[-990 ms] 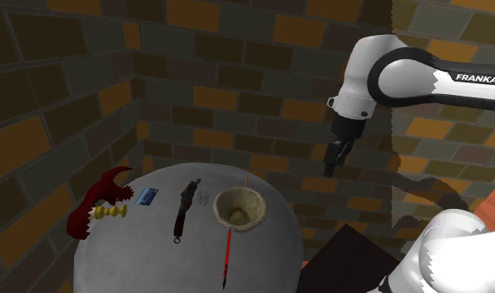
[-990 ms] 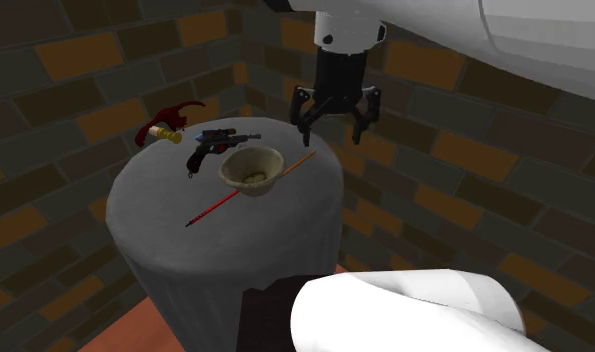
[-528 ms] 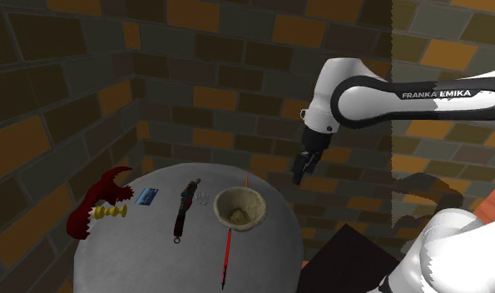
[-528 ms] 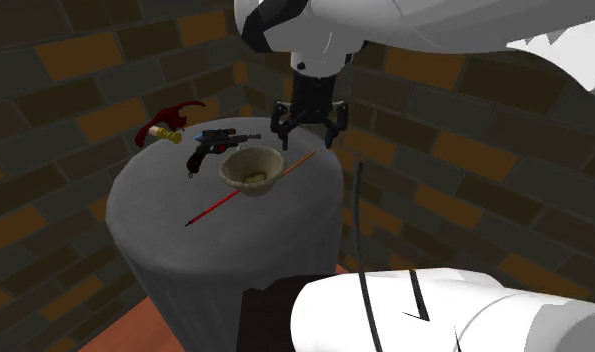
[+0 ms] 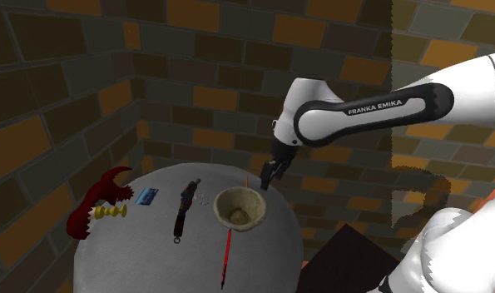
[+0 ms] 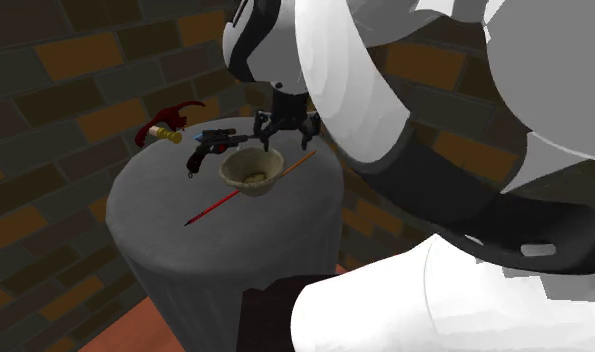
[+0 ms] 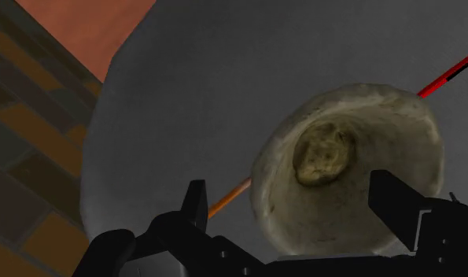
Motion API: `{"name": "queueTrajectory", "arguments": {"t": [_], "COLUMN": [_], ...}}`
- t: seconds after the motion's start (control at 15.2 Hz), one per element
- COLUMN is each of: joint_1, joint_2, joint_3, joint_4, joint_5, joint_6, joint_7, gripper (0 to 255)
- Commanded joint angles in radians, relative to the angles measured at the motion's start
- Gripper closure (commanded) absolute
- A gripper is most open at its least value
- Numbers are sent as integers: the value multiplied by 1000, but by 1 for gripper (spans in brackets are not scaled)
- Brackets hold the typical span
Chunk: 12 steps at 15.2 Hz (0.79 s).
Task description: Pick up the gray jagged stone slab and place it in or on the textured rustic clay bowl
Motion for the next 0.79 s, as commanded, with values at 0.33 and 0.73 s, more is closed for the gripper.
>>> {"name": "queueTrajectory", "arguments": {"t": [0.33, 0.73], "joint_1": [19, 43], "joint_2": [252, 470], "joint_3": [49, 71], "joint_4": [120, 272], "joint_5": [-12, -66], "joint_6": [207, 332], "joint_7": [29, 71], "gripper": [0, 0]}}
